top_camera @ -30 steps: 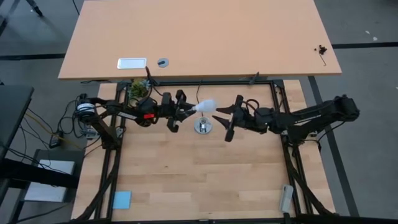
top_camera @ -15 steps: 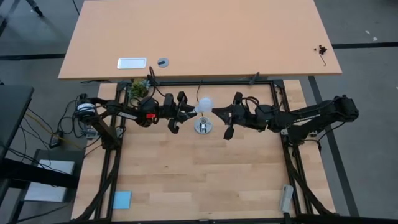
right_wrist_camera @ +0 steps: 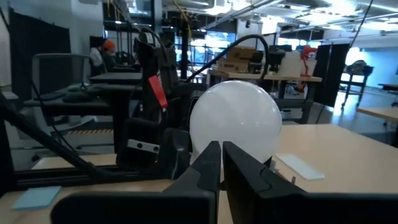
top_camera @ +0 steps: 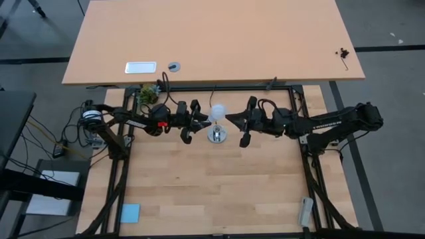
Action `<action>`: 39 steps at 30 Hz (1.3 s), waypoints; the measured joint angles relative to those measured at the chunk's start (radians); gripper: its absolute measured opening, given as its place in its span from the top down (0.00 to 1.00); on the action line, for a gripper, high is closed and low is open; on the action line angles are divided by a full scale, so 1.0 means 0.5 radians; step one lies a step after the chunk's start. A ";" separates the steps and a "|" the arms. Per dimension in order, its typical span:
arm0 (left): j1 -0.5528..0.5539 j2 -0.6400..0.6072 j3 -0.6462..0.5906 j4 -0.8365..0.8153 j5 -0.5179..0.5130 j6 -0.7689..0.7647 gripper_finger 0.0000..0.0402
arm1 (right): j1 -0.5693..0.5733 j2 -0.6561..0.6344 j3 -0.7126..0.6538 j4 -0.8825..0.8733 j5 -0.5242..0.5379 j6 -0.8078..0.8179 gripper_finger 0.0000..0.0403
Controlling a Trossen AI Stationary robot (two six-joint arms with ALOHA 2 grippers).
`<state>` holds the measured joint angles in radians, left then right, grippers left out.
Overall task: Screw lightbulb
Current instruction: Insert the white lightbulb into the silver lamp
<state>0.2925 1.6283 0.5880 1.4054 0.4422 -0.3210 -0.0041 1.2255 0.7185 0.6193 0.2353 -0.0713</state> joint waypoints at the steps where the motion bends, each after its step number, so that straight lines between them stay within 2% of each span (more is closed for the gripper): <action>1: 0.000 0.000 0.000 -0.002 0.003 0.001 0.74 | -0.008 0.001 0.000 0.006 -0.027 0.001 0.93; 13: -0.051 0.001 0.000 -0.034 -0.044 0.057 0.74 | -0.092 0.001 0.001 0.083 -0.197 0.085 0.94; 20: -0.054 0.001 0.003 -0.038 -0.049 0.058 0.74 | -0.092 0.004 0.001 0.097 -0.206 0.085 0.95; 28: -0.120 0.004 0.059 -0.155 -0.076 0.164 0.74 | -0.096 0.163 0.007 0.359 -0.259 0.076 0.95; 34: -0.119 0.003 0.059 -0.125 -0.094 0.170 0.74 | -0.098 0.089 0.005 0.297 -0.228 0.141 0.94; 39: -0.119 0.003 0.059 -0.126 -0.093 0.170 0.74 | -0.099 -0.067 0.005 0.000 -0.195 0.284 0.86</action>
<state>0.2329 1.6299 0.6174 1.3426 0.3958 -0.2359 -0.0536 1.1920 0.7212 0.6192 0.1379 0.0707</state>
